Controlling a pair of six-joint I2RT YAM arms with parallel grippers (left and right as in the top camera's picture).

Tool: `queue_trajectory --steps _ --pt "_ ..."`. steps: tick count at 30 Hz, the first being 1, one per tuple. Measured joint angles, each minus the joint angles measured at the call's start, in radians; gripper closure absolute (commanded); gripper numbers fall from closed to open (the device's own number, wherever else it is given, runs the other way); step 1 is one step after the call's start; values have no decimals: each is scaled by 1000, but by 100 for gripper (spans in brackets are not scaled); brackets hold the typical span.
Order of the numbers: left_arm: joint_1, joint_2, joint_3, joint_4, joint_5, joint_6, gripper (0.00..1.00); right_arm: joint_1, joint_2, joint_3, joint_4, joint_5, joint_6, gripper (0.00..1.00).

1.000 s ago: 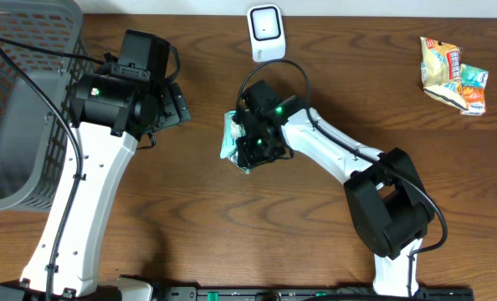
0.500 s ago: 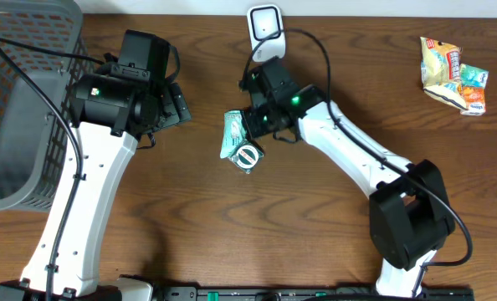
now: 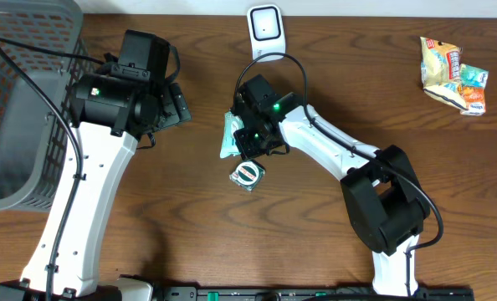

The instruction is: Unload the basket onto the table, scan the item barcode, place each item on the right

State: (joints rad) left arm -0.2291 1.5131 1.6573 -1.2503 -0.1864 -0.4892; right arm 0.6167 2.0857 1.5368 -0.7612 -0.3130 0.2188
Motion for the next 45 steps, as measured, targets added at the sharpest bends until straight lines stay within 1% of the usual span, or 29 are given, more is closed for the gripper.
queue_trajectory --steps 2,4,7,8,9,11,13,14,16,21,23,24,28,30,31,32,33,39,41,45 --pt "0 0 0 0 0 0 2 0 0 0 -29 -16 0 92" --pt "0 0 0 0 0 0 2 -3 -2 0 -41 -30 0 79" --pt "0 0 0 0 0 0 2 -13 -12 0 -19 -39 7 44" --pt "0 0 0 0 0 0 2 -18 -17 0 -1 -39 12 35" --pt "0 0 0 0 0 0 2 -24 -21 0 19 -41 13 27" --pt "0 0 0 0 0 0 2 -48 -31 0 78 -46 35 23" --pt "0 0 0 0 0 0 2 -63 -33 0 118 -47 55 22" --pt "0 0 0 0 0 0 2 -70 -33 0 139 -47 64 19" --pt "0 0 0 0 0 0 2 -81 -33 0 174 -41 85 16" --pt "0 0 0 0 0 0 2 -77 -24 0 201 7 161 14" --pt "0 0 0 0 0 0 2 -68 -9 0 207 19 183 16" --pt "0 0 0 0 0 0 2 -62 2 0 209 23 189 20" --pt "0 0 0 0 0 0 2 -44 50 0 218 38 206 42" --pt "0 0 0 0 0 0 2 -37 71 0 205 60 218 45" --pt "0 0 0 0 0 0 2 -35 76 0 195 72 220 49" --pt "0 0 0 0 0 0 2 -34 77 0 189 80 222 57" --pt "0 0 0 0 0 0 2 -36 75 3 167 100 224 60" --pt "0 0 0 0 0 0 2 -85 59 18 28 134 229 65" --pt "0 0 0 0 0 0 2 -126 46 18 -40 158 226 69" --pt "0 0 0 0 0 0 2 -196 25 18 -150 244 217 66"
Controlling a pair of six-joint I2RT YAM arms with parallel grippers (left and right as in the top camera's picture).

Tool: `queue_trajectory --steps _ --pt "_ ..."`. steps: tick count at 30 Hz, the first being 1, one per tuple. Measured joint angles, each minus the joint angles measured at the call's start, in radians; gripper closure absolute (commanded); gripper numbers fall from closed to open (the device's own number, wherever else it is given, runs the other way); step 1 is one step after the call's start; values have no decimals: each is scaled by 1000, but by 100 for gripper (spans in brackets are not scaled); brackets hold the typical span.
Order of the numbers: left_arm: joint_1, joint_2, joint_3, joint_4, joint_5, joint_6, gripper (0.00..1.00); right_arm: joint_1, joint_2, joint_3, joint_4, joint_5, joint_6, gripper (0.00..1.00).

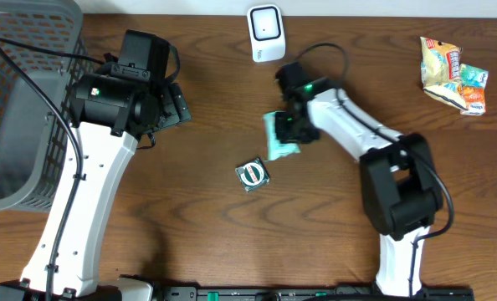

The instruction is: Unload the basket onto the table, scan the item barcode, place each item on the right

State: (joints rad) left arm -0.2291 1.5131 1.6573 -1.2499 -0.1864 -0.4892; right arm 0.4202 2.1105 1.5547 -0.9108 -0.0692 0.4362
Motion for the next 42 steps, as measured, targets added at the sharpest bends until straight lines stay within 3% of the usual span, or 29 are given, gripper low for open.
queue_trajectory --steps 6,17,24,39,42 --pt "0 0 0 0 0 0 2 -71 -46 -7 -120 178 -23 43" --pt "0 0 0 0 0 0 2 5 -129 -8 -40 210 -235 36" --pt "0 0 0 0 0 0 2 106 -114 -10 -13 303 -336 36" --pt "0 0 0 0 0 0 2 90 -6 -28 18 319 -367 45" --pt "0 0 0 0 0 0 2 90 10 -34 20 321 -369 61"
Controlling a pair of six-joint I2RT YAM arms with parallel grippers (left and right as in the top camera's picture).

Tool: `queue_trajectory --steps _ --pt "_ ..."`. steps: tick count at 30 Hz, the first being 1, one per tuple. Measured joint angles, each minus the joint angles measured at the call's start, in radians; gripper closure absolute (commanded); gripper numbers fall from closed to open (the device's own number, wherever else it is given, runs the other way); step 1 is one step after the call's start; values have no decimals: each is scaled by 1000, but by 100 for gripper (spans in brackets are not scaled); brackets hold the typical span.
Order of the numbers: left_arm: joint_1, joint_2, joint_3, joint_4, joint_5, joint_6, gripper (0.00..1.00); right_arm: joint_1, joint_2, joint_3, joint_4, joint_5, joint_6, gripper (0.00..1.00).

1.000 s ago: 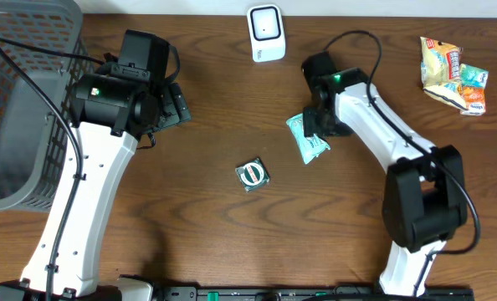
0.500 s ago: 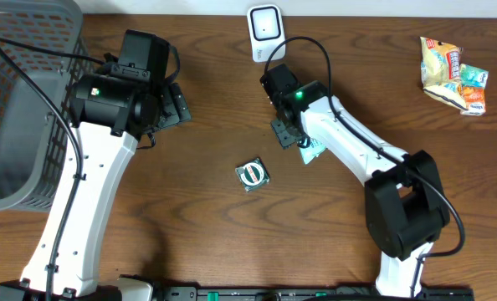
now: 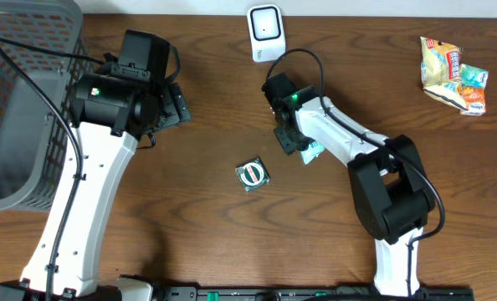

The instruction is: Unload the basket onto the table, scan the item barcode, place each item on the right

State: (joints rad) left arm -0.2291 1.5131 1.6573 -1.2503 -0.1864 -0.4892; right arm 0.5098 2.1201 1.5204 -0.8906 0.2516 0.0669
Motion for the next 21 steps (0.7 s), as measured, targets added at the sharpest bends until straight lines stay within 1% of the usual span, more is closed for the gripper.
queue_trajectory --steps 1,2,3,4,5,10,14,16,21 --pt "0 0 0 0 0 0 2 0 0 -5 3 3 1 68" --pt "0 0 0 0 0 0 2 -1 0 -10 3 1 -3 78" --pt "0 0 0 0 0 0 2 0 0 -12 2 0 -3 84" --pt "0 0 0 0 0 0 2 -1 0 -12 2 -1 -3 94" --pt "0 0 0 0 0 0 2 -1 0 -12 2 -1 -2 99" --pt "0 0 0 0 0 0 2 -15 0 9 -39 -35 8 99" --pt "0 0 0 0 0 0 2 -68 2 52 -106 -172 8 99" --pt "0 0 0 0 0 0 2 -111 6 90 -137 -291 -10 99" --pt "0 0 0 0 0 0 2 -242 7 143 -158 -680 -105 99"
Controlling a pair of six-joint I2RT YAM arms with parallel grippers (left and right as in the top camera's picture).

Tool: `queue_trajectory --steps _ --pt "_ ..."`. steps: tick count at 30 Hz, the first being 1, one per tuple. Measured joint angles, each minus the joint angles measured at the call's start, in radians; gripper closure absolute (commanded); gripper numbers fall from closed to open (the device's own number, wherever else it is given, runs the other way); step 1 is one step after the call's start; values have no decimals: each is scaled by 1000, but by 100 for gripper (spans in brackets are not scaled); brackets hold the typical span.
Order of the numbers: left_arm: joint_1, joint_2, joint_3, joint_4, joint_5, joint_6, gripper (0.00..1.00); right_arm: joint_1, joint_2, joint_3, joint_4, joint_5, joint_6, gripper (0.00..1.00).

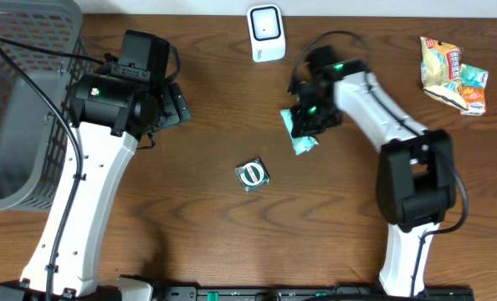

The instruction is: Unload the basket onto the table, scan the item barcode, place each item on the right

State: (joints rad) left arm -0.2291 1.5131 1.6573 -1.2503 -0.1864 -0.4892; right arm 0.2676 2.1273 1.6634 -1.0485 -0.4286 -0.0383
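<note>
My right gripper [305, 124] is shut on a small teal packet [300, 140], held over the table below and to the right of the white barcode scanner [265, 32], which stands at the back edge. The packet hangs from the fingers with its lower end pointing toward the front. No barcode can be made out on it. A round teal-and-white item [251, 174] lies on the table to the front left of the packet. My left gripper [178, 104] hovers far to the left, holding nothing that shows; its jaws are too dark to read.
A grey mesh basket [14, 125] fills the back left corner beside the left arm. Several snack packets [453, 73] lie at the back right. The brown table [190, 226] runs wide in front of both arms.
The right wrist has shifted to the right and turned. The teal packet, which showed to the lower right of the gripper, now hangs below it, slightly nearer the scanner. The left arm is unchanged.
First the right gripper was on the teal packet left of centre, just above the round item. Then it held the packet further right, below the scanner. After that the packet was turned to its lower right, and now it is held right of the scanner line.
</note>
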Motion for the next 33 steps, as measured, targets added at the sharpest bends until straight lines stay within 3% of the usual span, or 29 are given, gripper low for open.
queue_trajectory --steps 6,12,15,16,19,23,27,33 --pt "0 0 0 0 0 0 2 -138 0 -49 -5 -404 -139 98" --pt "0 0 0 0 0 0 2 -202 1 -258 102 -579 -202 89" --pt "0 0 0 0 0 0 2 -231 4 -350 181 -599 -184 74" --pt "0 0 0 0 0 0 2 -248 6 -370 202 -599 -170 61" --pt "0 0 0 0 0 0 2 -298 9 -389 219 -571 -130 53" --pt "0 0 0 0 0 0 2 -385 10 -367 182 -485 -72 56" --pt "0 0 0 0 0 0 2 -452 9 -265 33 -445 -60 57" --pt "0 0 0 0 0 0 2 -436 3 -140 -119 -390 -112 55"
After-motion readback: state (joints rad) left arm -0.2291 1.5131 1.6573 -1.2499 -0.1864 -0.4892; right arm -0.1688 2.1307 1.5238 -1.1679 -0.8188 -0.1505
